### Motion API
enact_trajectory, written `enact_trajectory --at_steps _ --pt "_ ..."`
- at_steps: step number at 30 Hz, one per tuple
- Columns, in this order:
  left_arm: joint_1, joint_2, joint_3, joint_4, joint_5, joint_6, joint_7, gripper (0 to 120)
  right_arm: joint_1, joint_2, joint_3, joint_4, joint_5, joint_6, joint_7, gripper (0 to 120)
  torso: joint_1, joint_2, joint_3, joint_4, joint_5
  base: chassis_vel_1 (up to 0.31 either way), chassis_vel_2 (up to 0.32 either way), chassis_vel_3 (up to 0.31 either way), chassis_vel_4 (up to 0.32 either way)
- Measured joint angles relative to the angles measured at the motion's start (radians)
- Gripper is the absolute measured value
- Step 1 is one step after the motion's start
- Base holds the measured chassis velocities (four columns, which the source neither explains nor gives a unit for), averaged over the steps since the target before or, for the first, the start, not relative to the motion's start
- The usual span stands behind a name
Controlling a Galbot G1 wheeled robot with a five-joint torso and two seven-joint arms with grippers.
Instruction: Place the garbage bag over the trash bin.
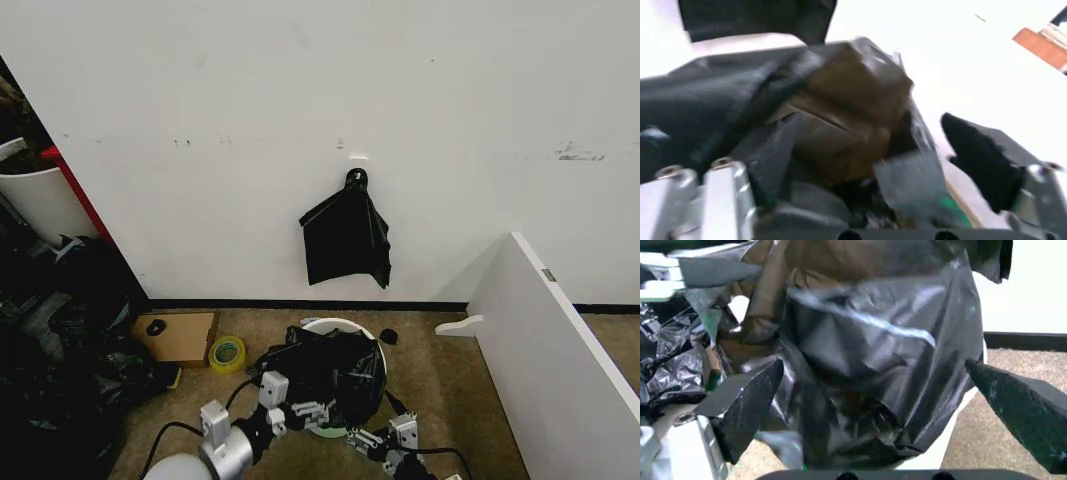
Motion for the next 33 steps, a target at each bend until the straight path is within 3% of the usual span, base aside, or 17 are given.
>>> enact_trajectory --at_steps 3,9,11,12,14,21,24,27,28,33 --pt "-0.019 -0.013 0.007 0.013 -0.004 0.009 -0.006 74 -0.005 0.0 0.0 0.002 -0.004 0.0 -0.001 100 0.0 0.0 0.0 0.0001 0.0 0.0 0.0 0.0 0.0" --pt "-0.048 -0.027 0.04 0.032 0.001 0.024 -0.01 49 -0.015 0.002 -0.001 0.009 -0.022 0.002 -0.002 100 0.0 0.0 0.0 0.0001 -0.0001 0.0 0.0 0.0 0.0" --pt "-0.041 -0.026 0.035 0.028 0.009 0.017 -0.011 49 -0.016 0.003 -0.001 0.012 -0.023 0.006 -0.005 100 0.0 0.0 0.0 0.0 -0.0002 0.0 0.0 0.0 0.0" --pt "-0.029 -0.023 0.024 0.019 0.023 0.008 -0.008 39 -0.018 0.004 -0.001 0.015 -0.023 0.012 -0.009 100 0.0 0.0 0.0 0.0001 -0.0002 0.0 0.0 0.0 0.0" --pt "-0.008 -0.017 0.004 0.002 0.057 -0.01 0.001 34 -0.021 0.004 0.001 0.021 -0.023 0.021 -0.016 100 0.0 0.0 0.0 0.0002 0.0002 0.0 0.0 0.0 0.0" --pt "0.181 -0.013 -0.093 -0.072 0.27 -0.133 0.021 57 -0.054 -0.014 0.023 0.069 -0.026 0.032 -0.025 100 0.0 0.0 0.0 0.0003 0.0003 0.0 0.0 0.0 0.0" --pt "0.288 -0.068 -0.116 -0.102 0.344 -0.206 -0.008 71 -0.069 -0.038 0.058 0.11 -0.008 0.028 -0.016 100 0.0 0.0 0.0 0.0001 0.0001 0.0 0.0 0.0 0.0" --pt "0.331 -0.112 -0.122 -0.116 0.369 -0.236 -0.026 78 -0.07 -0.05 0.083 0.137 0.019 0.012 -0.011 100 0.0 0.0 0.0 0.0002 0.0005 0.0 0.0 0.0 0.0" --pt "0.365 -0.156 -0.122 -0.128 0.392 -0.263 -0.041 84 -0.063 -0.062 0.113 0.169 0.056 -0.016 -0.006 100 0.0 0.0 0.0 0.0002 -0.0001 0.0 0.0 0.0 0.0" --pt "0.427 -0.245 -0.121 -0.126 0.494 -0.356 -0.099 99 0.034 -0.13 0.198 0.261 0.239 -0.209 0.038 100 0.0 0.0 0.0 0.0005 0.0006 0.0 0.0 0.0 0.0"
